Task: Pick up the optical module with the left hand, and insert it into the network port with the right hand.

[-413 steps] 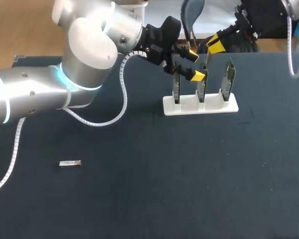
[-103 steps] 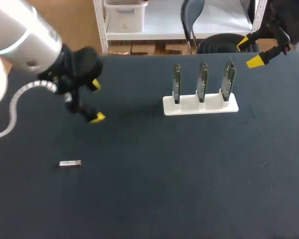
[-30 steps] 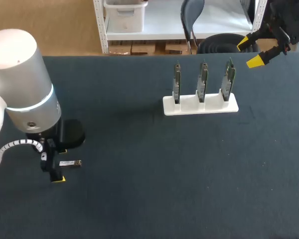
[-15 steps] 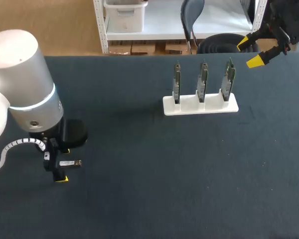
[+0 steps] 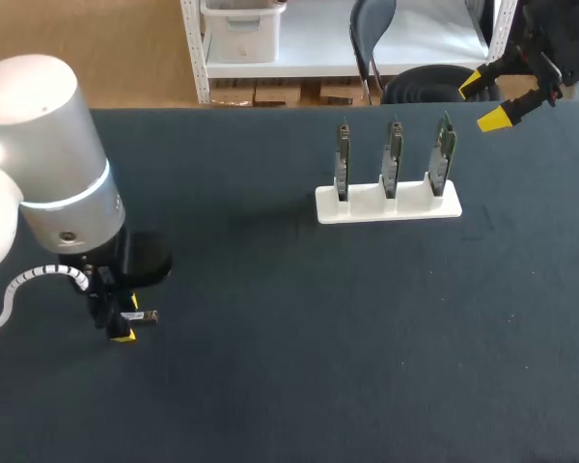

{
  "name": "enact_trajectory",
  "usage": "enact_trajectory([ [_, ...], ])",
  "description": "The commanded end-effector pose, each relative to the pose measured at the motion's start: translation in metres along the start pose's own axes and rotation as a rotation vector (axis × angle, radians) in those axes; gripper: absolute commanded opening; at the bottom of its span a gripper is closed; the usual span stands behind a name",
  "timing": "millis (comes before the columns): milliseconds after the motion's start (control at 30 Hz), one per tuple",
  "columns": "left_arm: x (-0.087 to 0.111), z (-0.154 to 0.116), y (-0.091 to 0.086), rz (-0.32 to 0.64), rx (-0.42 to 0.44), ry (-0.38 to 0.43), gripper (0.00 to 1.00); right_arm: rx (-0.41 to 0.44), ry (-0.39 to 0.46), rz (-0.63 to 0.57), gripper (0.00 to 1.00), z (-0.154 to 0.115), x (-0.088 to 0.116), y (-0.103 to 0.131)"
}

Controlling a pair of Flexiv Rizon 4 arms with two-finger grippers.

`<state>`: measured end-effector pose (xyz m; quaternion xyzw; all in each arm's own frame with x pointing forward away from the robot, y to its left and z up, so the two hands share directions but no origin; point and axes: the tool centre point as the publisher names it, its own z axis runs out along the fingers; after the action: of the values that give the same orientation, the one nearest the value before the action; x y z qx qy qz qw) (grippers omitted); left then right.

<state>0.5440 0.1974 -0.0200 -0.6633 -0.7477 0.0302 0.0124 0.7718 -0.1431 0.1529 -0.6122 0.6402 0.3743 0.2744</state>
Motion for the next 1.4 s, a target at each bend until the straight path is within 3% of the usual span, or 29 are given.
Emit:
enact_trajectory([
  [33,0.002,0.007,0.001,0.001,0.013,0.008,0.00,0.004,0.000,0.000,1.00,0.000,0.000,0.002],
  [433,0.001,0.002,0.006,-0.006,0.004,0.002,0.00,0.004,0.000,0.000,1.00,0.000,0.000,0.002],
  [600,-0.011,-0.015,0.027,-0.058,-0.066,-0.074,0.00,0.004,0.000,0.000,1.00,0.000,0.000,0.002],
  [700,-0.025,-0.033,0.049,-0.091,-0.130,-0.149,0.00,0.004,0.000,0.000,1.00,0.000,0.000,0.002],
  [1000,-0.082,-0.093,0.131,-0.178,-0.290,-0.481,0.00,0.004,0.000,0.000,1.00,0.000,0.000,0.002],
  [1233,-0.156,-0.158,0.190,-0.153,-0.388,-0.812,0.00,0.004,0.000,0.000,1.00,0.000,0.000,0.002],
  [1400,-0.215,-0.200,0.216,-0.086,-0.418,-1.011,0.00,0.004,0.000,0.000,1.00,0.000,0.000,0.002],
])
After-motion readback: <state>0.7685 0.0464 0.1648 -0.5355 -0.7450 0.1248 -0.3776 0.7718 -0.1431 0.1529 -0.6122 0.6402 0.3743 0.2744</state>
